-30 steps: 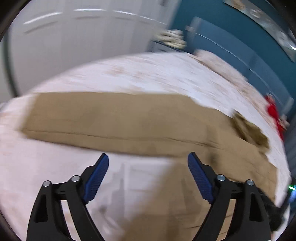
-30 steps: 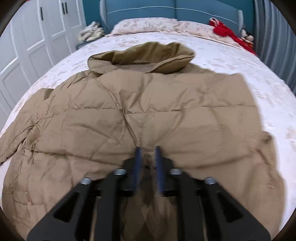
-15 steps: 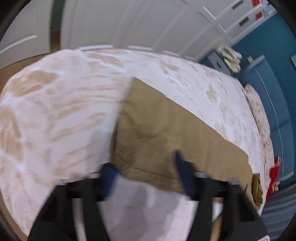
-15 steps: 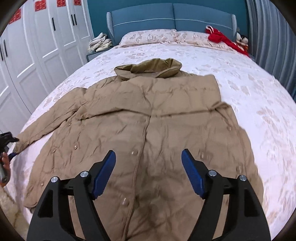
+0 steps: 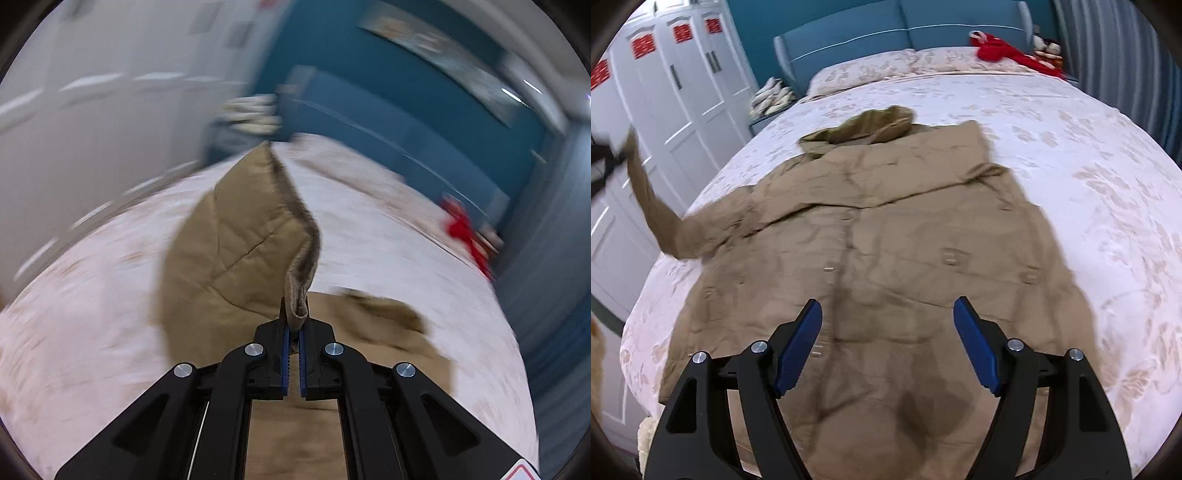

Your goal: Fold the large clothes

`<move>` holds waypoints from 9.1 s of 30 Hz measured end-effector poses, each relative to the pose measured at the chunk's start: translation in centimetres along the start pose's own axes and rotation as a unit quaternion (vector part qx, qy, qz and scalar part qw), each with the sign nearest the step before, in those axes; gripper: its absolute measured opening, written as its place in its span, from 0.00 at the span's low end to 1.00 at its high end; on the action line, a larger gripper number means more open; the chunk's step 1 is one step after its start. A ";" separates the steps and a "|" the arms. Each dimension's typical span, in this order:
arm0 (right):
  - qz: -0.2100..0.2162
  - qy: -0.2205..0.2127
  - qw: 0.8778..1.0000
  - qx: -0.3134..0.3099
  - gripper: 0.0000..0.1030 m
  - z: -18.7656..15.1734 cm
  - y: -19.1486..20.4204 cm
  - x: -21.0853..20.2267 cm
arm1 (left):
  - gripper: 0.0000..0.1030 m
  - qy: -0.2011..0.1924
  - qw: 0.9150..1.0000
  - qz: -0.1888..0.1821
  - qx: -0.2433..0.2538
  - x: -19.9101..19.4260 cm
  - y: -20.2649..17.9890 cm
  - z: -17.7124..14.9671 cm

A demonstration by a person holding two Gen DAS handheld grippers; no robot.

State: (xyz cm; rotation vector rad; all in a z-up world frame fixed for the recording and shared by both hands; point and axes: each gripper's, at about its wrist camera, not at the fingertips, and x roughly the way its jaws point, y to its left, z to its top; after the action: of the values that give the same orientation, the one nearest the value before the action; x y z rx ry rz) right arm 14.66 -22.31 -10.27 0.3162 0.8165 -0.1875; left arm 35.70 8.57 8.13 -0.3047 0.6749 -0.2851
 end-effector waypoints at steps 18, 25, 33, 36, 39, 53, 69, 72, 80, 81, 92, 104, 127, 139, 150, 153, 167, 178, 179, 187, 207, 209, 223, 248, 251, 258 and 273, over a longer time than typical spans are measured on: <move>0.014 0.004 0.998 0.067 0.75 4.6 -7.5 3.0 | 0.80 0.164 0.983 -0.052 -0.070 8.6 -2.7 -16.9; 0.052 0.025 0.992 0.116 0.75 7.7 -6.4 8.8 | 0.79 0.161 0.957 -0.046 -0.238 11.8 8.2 -13.4; 0.067 0.069 0.983 0.154 0.19 10.1 -6.1 13.3 | 0.69 0.186 0.918 -0.085 -0.340 17.9 11.0 -12.5; 0.081 0.055 0.987 0.129 0.02 12.4 -5.1 12.7 | 0.47 0.192 0.918 -0.076 -0.339 19.4 11.1 -12.0; 0.080 0.001 0.994 0.071 0.01 15.7 -3.2 9.6 | 0.21 0.194 0.921 -0.067 -0.330 20.5 11.0 -11.4; -0.042 -0.041 0.997 -0.044 0.01 16.5 -3.3 12.4 | 0.07 0.114 0.986 0.027 -0.122 17.7 5.0 -11.6; -0.047 0.019 0.998 -0.030 0.02 11.4 -4.5 18.9 | 0.11 0.107 0.989 0.095 -0.025 20.5 4.6 -16.5; -0.051 0.015 0.998 -0.035 0.02 11.0 -4.3 19.0 | 0.12 0.103 0.988 0.111 -0.002 20.7 4.0 -16.8; 0.005 0.050 0.998 0.038 0.05 10.4 -6.7 16.7 | 0.31 0.138 0.983 0.118 0.030 18.5 4.0 -15.8; 0.016 0.054 0.996 0.062 0.08 10.3 -7.4 15.9 | 0.39 0.144 0.983 0.111 0.027 17.6 4.2 -15.6; 0.029 -0.009 0.998 0.059 0.17 13.6 -5.2 7.0 | 0.47 0.085 0.995 0.046 -0.006 12.3 -0.3 -8.1; 0.048 0.066 0.997 -0.016 0.16 13.1 2.3 17.2 | 0.47 0.178 0.979 0.059 0.080 22.6 -7.0 -13.8; 0.022 0.000 0.998 -0.066 0.12 7.3 2.4 18.9 | 0.50 0.073 0.983 0.091 0.140 22.6 -6.3 -20.8; 0.012 -0.013 0.997 -0.074 0.12 6.9 2.9 18.9 | 0.51 0.062 0.980 0.107 0.155 22.7 -6.7 -21.5; 0.055 0.028 0.997 -0.034 0.37 8.7 1.4 16.8 | 0.63 0.113 0.979 0.091 0.144 21.6 -6.8 -18.7; 0.060 0.015 0.998 -0.028 0.50 10.3 0.3 14.3 | 0.69 0.110 0.984 0.068 0.118 19.8 -6.3 -15.5; 0.164 0.037 0.962 0.213 0.51 23.0 -3.8 23.3 | 0.72 0.225 0.973 0.019 -0.044 31.9 -5.9 -4.9; 0.121 0.025 0.981 0.148 0.05 22.1 -2.8 24.8 | 0.12 0.221 0.975 0.024 0.014 33.8 -5.2 -7.7; 0.105 0.032 0.986 0.124 0.04 21.7 -2.7 25.3 | 0.12 0.216 0.976 0.031 0.026 34.0 -5.2 -8.1; 0.052 0.034 0.997 0.051 0.01 19.6 -1.8 27.6 | 0.12 0.171 0.979 0.059 0.091 34.7 -5.9 -10.9; -0.016 0.002 1.000 -0.018 0.02 18.3 0.5 27.1 | 0.19 0.101 0.974 0.125 0.160 34.3 -7.9 -12.8; -0.004 0.021 1.000 -0.011 0.04 18.4 -0.1 26.4 | 0.24 0.104 0.975 0.114 0.159 32.8 -7.6 -12.3; 0.015 -0.018 0.998 0.052 0.21 34.0 -1.2 20.2 | 0.33 0.109 0.976 0.126 0.139 32.9 -8.6 5.0; -0.024 0.054 0.996 -0.066 0.17 24.0 1.2 30.4 | 0.33 0.152 0.960 0.148 0.183 39.5 -6.9 -7.9; -0.030 0.041 0.996 -0.069 0.17 23.4 1.3 31.0 | 0.33 0.134 0.961 0.154 0.187 39.8 -6.9 -8.5; -0.032 0.017 0.997 -0.075 0.17 22.7 1.4 31.5 | 0.33 0.094 0.963 0.165 0.190 39.8 -7.0 -9.5; -0.031 -0.010 0.997 -0.076 0.17 22.0 1.5 31.6 | 0.33 0.063 0.961 0.180 0.199 39.9 -7.2 -10.3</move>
State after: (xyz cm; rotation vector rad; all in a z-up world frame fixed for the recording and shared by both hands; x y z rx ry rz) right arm 51.38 -29.89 -19.17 0.1449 0.8163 -0.1851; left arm 57.59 -14.04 -19.38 0.2242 0.7671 -0.0872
